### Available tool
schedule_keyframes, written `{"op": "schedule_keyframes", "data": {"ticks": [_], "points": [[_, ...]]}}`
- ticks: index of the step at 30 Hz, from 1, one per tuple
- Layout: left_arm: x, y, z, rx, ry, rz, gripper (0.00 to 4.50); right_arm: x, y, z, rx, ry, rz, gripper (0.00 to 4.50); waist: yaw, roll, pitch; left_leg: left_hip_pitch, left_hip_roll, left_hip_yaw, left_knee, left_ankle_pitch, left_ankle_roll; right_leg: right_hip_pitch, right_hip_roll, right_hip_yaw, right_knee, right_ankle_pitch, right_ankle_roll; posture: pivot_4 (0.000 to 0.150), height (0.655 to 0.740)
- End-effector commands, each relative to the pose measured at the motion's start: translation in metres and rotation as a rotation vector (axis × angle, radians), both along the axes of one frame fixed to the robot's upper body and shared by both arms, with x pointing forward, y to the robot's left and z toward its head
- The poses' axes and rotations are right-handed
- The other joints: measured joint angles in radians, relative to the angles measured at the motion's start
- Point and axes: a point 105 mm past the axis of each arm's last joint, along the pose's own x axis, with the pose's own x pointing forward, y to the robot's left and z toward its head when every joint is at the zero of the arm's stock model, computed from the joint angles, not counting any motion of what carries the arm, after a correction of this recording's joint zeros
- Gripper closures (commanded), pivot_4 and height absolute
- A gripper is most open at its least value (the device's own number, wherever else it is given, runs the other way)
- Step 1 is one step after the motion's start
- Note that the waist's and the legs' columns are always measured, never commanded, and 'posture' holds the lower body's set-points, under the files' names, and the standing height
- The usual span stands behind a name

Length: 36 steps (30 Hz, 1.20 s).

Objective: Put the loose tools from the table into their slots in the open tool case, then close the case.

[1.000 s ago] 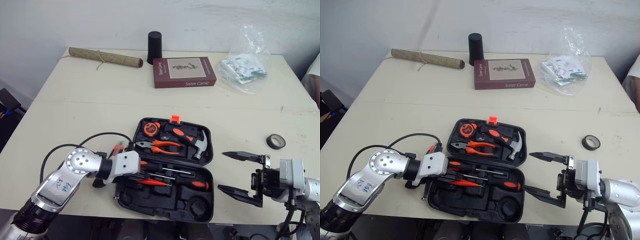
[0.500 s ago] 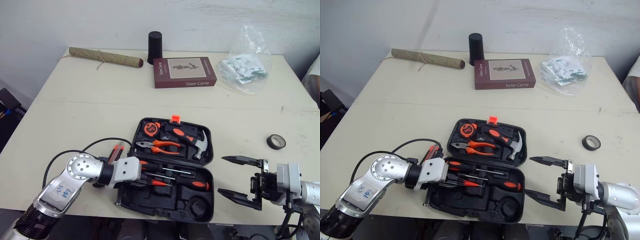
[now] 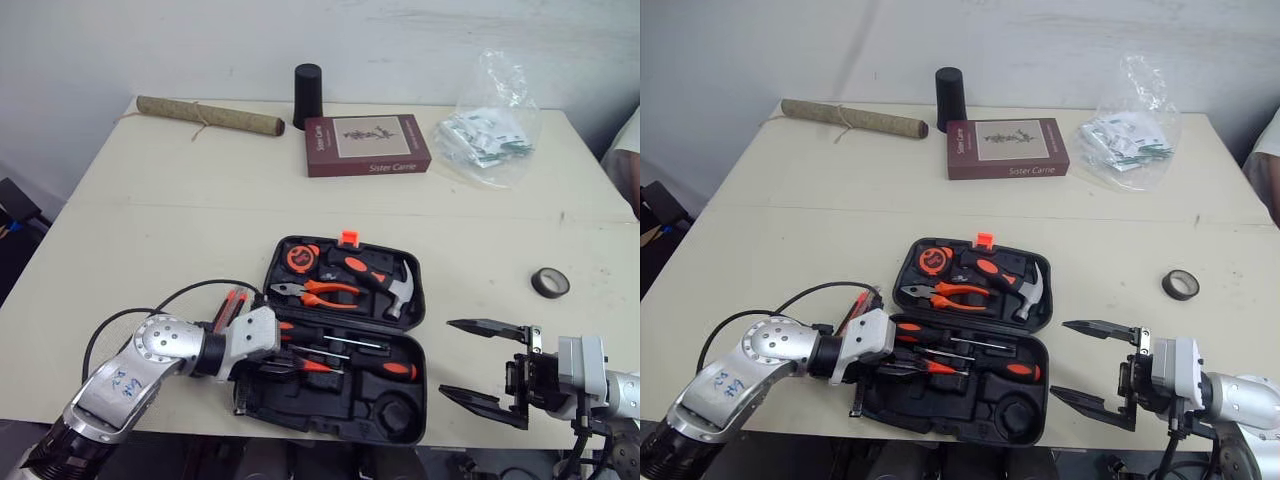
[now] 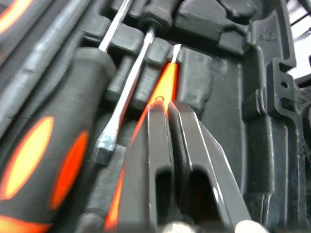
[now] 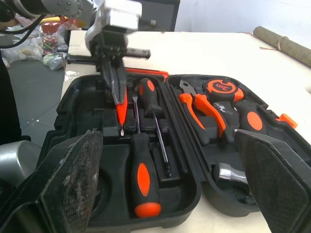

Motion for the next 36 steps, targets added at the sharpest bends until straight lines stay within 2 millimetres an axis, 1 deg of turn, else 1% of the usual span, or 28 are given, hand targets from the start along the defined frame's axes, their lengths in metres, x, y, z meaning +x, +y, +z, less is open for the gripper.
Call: {"op": "schedule_keyframes", "data": {"ticks": [1, 4, 6, 9, 10, 13, 15, 17, 18, 19, 21, 22, 23, 25, 27, 28, 29, 30, 33, 34, 36], "points": [[-0.009, 0.008, -0.020, 0.057, 0.120, 0.048, 4.43, -0.002, -0.001, 0.007, 0.014, -0.047, 0.007, 0.00, 0.000, 0.000, 0.000, 0.000, 0.000, 0.000, 0.000, 0.000, 0.000, 0.000, 0.000, 0.000, 0.000, 0.000, 0.000, 0.150, 0.7400], [-0.007, 0.005, -0.019, 0.038, 0.090, 0.058, 4.43, -0.002, -0.001, 0.007, 0.015, -0.048, 0.007, 0.00, 0.000, 0.001, -0.001, 0.000, 0.000, 0.000, 0.000, -0.001, -0.001, 0.000, 0.000, 0.000, 0.000, 0.000, 0.000, 0.150, 0.7400], [0.000, 0.000, -0.011, -0.016, 0.020, 0.060, 4.43, -0.002, -0.002, 0.006, 0.015, -0.049, 0.007, 0.00, 0.000, 0.002, -0.001, 0.000, 0.000, 0.000, -0.001, -0.001, -0.001, 0.000, 0.000, 0.000, -0.001, 0.000, 0.000, 0.150, 0.7400], [0.003, -0.007, 0.009, -0.130, -0.078, 0.026, 4.43, -0.002, -0.002, 0.006, 0.015, -0.050, 0.006, 0.00, 0.005, 0.001, -0.001, 0.000, 0.000, 0.000, -0.001, -0.001, 0.000, 0.000, 0.000, 0.000, -0.001, 0.000, 0.000, 0.150, 0.7400], [0.000, -0.008, 0.018, -0.179, -0.102, -0.003, 4.43, -0.002, -0.002, 0.005, 0.014, -0.050, 0.005, 0.00, 0.007, 0.001, 0.000, -0.001, 0.000, -0.001, 0.000, -0.001, 0.000, 0.000, -0.001, 0.000, -0.001, 0.000, 0.000, 0.150, 0.7400], [-0.009, 0.002, 0.034, -0.248, -0.141, -0.046, 4.43, -0.002, -0.005, 0.006, 0.008, -0.051, -0.001, 0.00, 0.003, 0.000, 0.000, -0.001, 0.000, -0.001, 0.000, -0.002, 0.000, 0.000, -0.001, 0.000, -0.002, 0.000, 0.000, 0.150, 0.7400], [-0.013, 0.015, 0.044, -0.279, -0.172, -0.030, 4.43, -0.002, -0.012, 0.007, -0.005, -0.054, -0.014, 0.00, -0.001, 0.001, 0.000, -0.002, 0.000, -0.001, 0.000, -0.002, 0.000, 0.000, -0.001, -0.001, -0.002, 0.000, 0.000, 0.150, 0.7400], [-0.012, 0.033, 0.052, -0.303, -0.186, 0.037, 4.43, -0.002, -0.020, 0.009, -0.023, -0.060, -0.036, 0.00, -0.006, 0.001, 0.001, -0.001, 0.001, -0.001, 0.000, -0.002, -0.001, 0.000, -0.001, -0.001, -0.002, 0.000, -0.001, 0.150, 0.7400], [-0.008, 0.043, 0.056, -0.303, -0.230, 0.097, 4.43, -0.001, -0.026, 0.010, -0.036, -0.064, -0.053, 0.00, -0.006, 0.001, 0.001, -0.001, 0.001, -0.001, 0.000, -0.002, 0.000, 0.000, -0.001, -0.001, -0.002, 0.000, -0.001, 0.150, 0.7400], [-0.005, 0.054, 0.058, -0.302, -0.258, 0.165, 4.20, -0.001, -0.032, 0.011, -0.048, -0.066, -0.073, 0.00, -0.005, 0.001, 0.001, -0.001, 0.000, -0.001, 0.000, -0.002, 0.000, 0.000, -0.001, -0.001, -0.002, 0.000, -0.001, 0.150, 0.7400], [-0.005, 0.083, 0.057, -0.266, -0.310, 0.283, 3.66, 0.001, -0.050, 0.013, -0.078, -0.081, -0.139, 0.00, -0.003, 0.001, 0.001, -0.001, 0.000, -0.001, 0.000, -0.002, 0.000, 0.000, -0.001, -0.001, -0.002, 0.000, -0.001, 0.150, 0.7400], [-0.007, 0.095, 0.056, -0.250, -0.318, 0.329, 3.21, 0.001, -0.058, 0.013, -0.094, -0.087, -0.168, 0.00, -0.002, 0.001, 0.001, -0.001, 0.000, -0.001, 0.000, -0.002, 0.001, 0.000, -0.001, -0.001, -0.002, 0.000, -0.001, 0.150, 0.7400], [-0.008, 0.113, 0.056, -0.226, -0.351, 0.404, 2.74, 0.001, -0.070, 0.013, -0.119, -0.101, -0.214, 0.00, -0.002, 0.001, 0.001, -0.001, 0.000, -0.001, 0.000, -0.002, 0.001, 0.000, -0.001, -0.001, -0.003, 0.000, -0.001, 0.150, 0.7400], [-0.019, 0.161, 0.053, -0.172, -0.384, 0.597, 1.88, -0.002, -0.100, 0.008, -0.176, -0.097, -0.319, 0.00, -0.002, 0.001, 0.001, -0.001, 0.001, 0.000, -0.001, -0.004, 0.002, 0.000, 0.000, -0.001, -0.003, 0.000, -0.001, 0.150, 0.7400], [-0.029, 0.196, 0.052, -0.138, -0.403, 0.735, 0.90, -0.006, -0.117, 0.005, -0.203, -0.091, -0.376, 0.00, -0.002, 0.000, 0.002, -0.002, 0.001, 0.000, -0.001, -0.006, 0.005, 0.000, 0.000, -0.002, -0.004, 0.000, -0.001, 0.150, 0.7400], [-0.037, 0.224, 0.052, -0.097, -0.419, 0.837, 0.41, -0.010, -0.126, 0.002, -0.221, -0.081, -0.403, 0.00, -0.002, 0.000, 0.002, -0.002, 0.001, 0.000, -0.001, -0.007, 0.006, -0.001, 0.000, -0.002, -0.005, -0.001, -0.001, 0.150, 0.7400], [-0.044, 0.242, 0.053, -0.070, -0.430, 0.903, 0.16, -0.012, -0.132, 0.000, -0.232, -0.073, -0.420, 0.00, -0.001, 0.000, 0.002, -0.002, 0.001, 0.000, -0.001, -0.008, 0.006, -0.001, 0.000, -0.002, -0.005, -0.001, -0.001, 0.150, 0.7400], [-0.054, 0.266, 0.053, -0.038, -0.441, 0.994, 0.03, -0.015, -0.140, -0.002, -0.250, -0.061, -0.444, 0.00, -0.001, 0.000, 0.002, -0.001, 0.001, 0.000, -0.001, -0.008, 0.007, -0.001, 0.000, -0.002, -0.005, -0.001, -0.001, 0.150, 0.7400], [-0.075, 0.301, 0.053, 0.012, -0.451, 1.134, 0.03, -0.019, -0.157, -0.007, -0.277, -0.045, -0.499, 0.00, -0.001, 0.000, 0.002, -0.001, 0.001, 0.000, -0.001, -0.011, 0.007, -0.001, -0.001, -0.001, -0.005, -0.001, -0.002, 0.150, 0.7400], [-0.076, 0.306, 0.055, 0.013, -0.461, 1.154, 0.03, -0.018, -0.160, -0.007, -0.280, -0.046, -0.515, 0.00, -0.001, 0.000, 0.002, -0.001, 0.001, 0.000, -0.001, -0.013, 0.004, -0.002, -0.002, -0.001, -0.005, -0.001, -0.002, 0.150, 0.7400], [-0.077, 0.309, 0.057, 0.006, -0.480, 1.169, 0.03, -0.018, -0.164, -0.008, -0.283, -0.048, -0.526, 0.00, -0.001, 0.000, 0.002, -0.002, 0.001, 0.000, -0.001, -0.014, 0.003, -0.002, -0.003, -0.001, -0.006, -0.001, -0.002, 0.150, 0.7400]]}}
